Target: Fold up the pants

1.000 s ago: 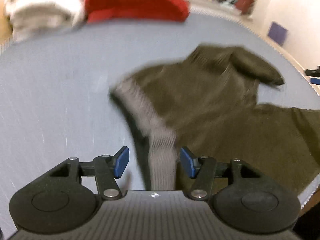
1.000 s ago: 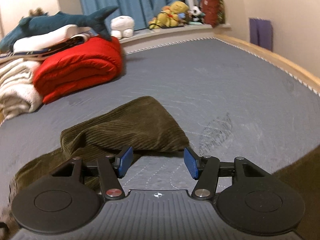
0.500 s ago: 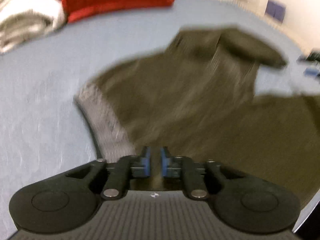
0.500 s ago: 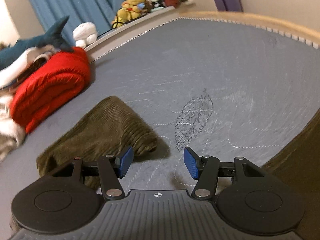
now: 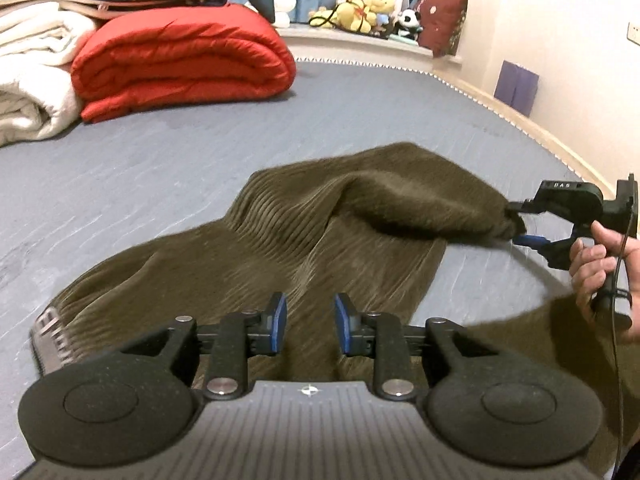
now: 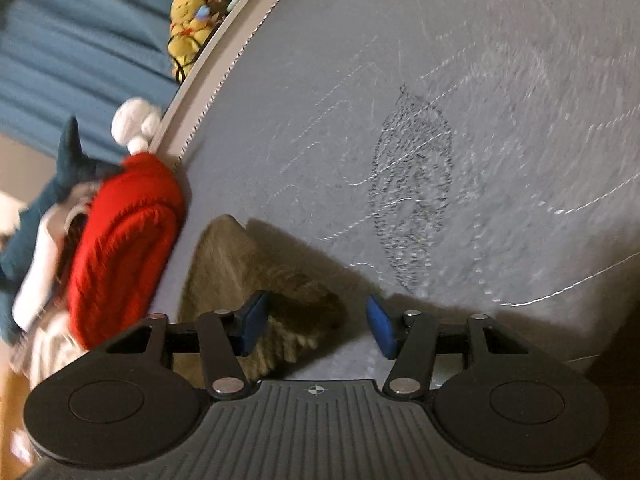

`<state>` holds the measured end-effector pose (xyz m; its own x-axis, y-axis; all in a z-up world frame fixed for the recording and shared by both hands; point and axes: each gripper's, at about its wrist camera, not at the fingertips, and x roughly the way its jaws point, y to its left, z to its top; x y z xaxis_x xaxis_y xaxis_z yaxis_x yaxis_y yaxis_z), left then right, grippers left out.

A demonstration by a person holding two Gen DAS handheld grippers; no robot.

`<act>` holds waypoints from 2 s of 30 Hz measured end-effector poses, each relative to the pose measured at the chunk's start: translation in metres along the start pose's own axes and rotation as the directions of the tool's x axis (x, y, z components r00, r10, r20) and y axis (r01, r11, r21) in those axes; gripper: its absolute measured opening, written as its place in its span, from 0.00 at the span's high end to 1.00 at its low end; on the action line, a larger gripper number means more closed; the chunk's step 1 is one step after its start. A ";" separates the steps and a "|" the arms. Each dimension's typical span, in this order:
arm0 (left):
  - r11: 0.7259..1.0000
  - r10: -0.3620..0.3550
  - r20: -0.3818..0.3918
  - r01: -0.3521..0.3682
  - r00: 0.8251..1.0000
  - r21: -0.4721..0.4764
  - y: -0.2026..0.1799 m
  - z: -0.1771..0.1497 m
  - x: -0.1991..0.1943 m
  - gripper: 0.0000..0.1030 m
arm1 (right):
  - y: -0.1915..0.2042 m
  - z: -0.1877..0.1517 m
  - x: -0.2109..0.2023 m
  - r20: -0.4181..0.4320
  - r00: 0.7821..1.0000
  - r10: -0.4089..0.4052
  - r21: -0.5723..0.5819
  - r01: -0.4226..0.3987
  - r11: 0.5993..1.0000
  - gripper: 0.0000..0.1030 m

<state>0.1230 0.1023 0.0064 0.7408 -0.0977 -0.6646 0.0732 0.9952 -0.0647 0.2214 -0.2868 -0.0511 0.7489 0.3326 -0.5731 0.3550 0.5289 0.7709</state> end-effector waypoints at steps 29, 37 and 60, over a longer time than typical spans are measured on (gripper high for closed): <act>0.957 -0.015 0.009 0.017 1.000 -0.289 0.063 0.009 0.011 0.67 | 0.116 -0.078 -0.021 -0.159 0.953 0.259 -0.609 -0.301 0.734 0.47; 0.967 -0.022 0.019 0.026 1.000 -0.253 0.053 0.010 0.012 0.67 | 0.077 -0.065 0.029 -0.231 0.945 0.232 -0.293 -0.295 0.909 0.46; 0.908 -0.227 0.105 0.249 0.968 -0.337 0.048 0.012 0.005 0.67 | 0.150 -0.160 -0.036 -0.497 0.843 0.205 -0.741 -0.535 0.406 0.98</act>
<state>0.1383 0.1492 0.0089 0.7709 -0.3205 -0.5504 0.0265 0.8795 -0.4751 0.1577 -0.0948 0.0407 0.4265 0.7767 -0.4634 -0.6714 0.6152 0.4132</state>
